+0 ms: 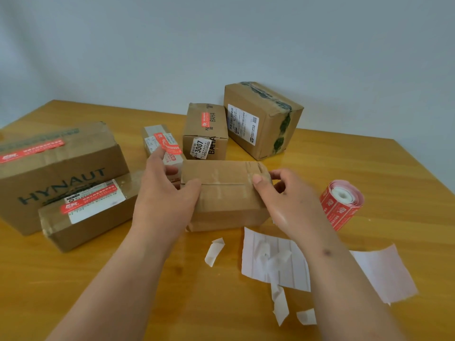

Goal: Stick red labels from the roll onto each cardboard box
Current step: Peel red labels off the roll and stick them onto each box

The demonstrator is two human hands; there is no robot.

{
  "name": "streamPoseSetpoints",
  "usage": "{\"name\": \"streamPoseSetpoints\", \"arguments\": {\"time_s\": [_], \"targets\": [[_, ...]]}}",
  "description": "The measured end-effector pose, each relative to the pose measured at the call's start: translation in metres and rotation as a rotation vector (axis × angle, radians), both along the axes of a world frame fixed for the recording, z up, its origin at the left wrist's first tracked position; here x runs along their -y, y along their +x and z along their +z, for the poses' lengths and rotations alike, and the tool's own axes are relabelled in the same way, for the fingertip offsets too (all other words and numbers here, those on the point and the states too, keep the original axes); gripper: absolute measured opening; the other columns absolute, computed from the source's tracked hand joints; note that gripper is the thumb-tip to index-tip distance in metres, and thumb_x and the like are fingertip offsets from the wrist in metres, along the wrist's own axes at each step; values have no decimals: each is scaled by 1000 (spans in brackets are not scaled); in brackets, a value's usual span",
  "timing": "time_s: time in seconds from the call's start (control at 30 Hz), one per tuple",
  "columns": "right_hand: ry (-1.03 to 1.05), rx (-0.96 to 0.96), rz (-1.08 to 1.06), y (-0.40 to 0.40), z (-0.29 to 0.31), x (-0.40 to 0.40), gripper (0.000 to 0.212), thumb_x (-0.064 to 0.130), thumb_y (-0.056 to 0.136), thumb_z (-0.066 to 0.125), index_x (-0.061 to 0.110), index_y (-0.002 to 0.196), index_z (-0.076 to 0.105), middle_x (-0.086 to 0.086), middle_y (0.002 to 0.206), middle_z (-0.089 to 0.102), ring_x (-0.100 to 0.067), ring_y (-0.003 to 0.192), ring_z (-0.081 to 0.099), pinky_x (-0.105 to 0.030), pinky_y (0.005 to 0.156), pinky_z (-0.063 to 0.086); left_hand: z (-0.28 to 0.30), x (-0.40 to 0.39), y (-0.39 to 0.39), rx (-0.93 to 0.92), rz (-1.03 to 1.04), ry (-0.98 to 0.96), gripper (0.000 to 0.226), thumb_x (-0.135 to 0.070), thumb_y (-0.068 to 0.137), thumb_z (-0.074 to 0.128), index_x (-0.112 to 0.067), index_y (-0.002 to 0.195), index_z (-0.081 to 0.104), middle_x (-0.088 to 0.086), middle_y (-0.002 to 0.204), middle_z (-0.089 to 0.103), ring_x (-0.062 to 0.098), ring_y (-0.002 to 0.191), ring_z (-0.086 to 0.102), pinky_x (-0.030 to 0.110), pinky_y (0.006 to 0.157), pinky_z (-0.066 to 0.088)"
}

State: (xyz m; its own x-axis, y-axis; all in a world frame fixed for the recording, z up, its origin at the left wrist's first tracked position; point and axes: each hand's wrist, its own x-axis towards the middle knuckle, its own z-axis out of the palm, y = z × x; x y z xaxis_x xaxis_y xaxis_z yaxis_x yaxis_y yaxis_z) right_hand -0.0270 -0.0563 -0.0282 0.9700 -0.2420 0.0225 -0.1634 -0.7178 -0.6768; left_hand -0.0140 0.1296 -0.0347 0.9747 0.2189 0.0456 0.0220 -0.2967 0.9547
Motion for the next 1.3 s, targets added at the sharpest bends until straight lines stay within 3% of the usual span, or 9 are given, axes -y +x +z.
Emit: {"name": "streamPoseSetpoints", "arguments": {"time_s": [0.3,0.5,0.67,0.77,0.9,1.07,1.17,1.23,1.3], "targets": [[-77,103,-16,13,-7,-8,39,60,90,45,34,118,53,10,111,52,-11,102,53,-43,91,48,-1,6,14,-28,-19,51,79,-12,92,59,-38,150,14,-6,138,45,17,115,51,37,87,53],[-78,261,-35,10,3,-8,27,46,92,52,37,117,55,15,111,46,-9,111,48,-45,97,45,11,11,5,153,29,425,75,-26,86,69,-39,145,23,-8,143,40,21,133,36,54,105,40],[57,346,67,7,22,-16,22,42,93,53,33,113,58,17,106,55,1,98,52,-12,78,44,32,22,-14,216,-91,-139,23,-37,86,65,-37,109,63,-15,103,65,4,99,59,26,80,49],[294,299,103,3,35,-20,25,42,92,54,34,116,59,20,100,60,4,92,57,-3,67,44,38,23,-17,132,-206,-546,18,-44,69,67,-35,83,75,-10,87,72,10,92,64,33,83,44],[471,357,92,1,41,-22,12,30,91,63,29,102,69,15,84,66,8,81,59,-5,60,44,37,22,-16,80,-196,-610,15,-42,66,67,-34,74,77,-5,86,73,14,91,64,35,83,46],[389,346,121,1,40,-26,7,26,90,64,33,92,65,18,81,62,18,83,54,-1,60,41,34,15,-17,289,-32,-89,8,-34,86,66,-33,82,72,-15,79,72,0,86,65,9,60,49],[298,373,145,1,40,-29,12,25,91,63,36,88,59,19,82,59,19,87,51,0,62,40,27,2,-10,557,79,485,21,-33,93,62,-18,99,76,-7,92,71,15,91,64,38,75,56],[256,405,138,1,41,-28,16,22,91,63,37,87,57,19,82,58,18,86,51,0,61,40,25,-10,-3,504,149,563,26,-30,95,58,-17,110,74,0,101,73,25,94,63,48,81,53],[264,388,146,4,41,-24,19,20,91,63,37,87,57,17,82,59,14,83,53,-1,61,40,29,-20,1,370,172,498,26,-27,95,56,-21,115,71,-2,110,71,29,94,62,40,81,52]]}}
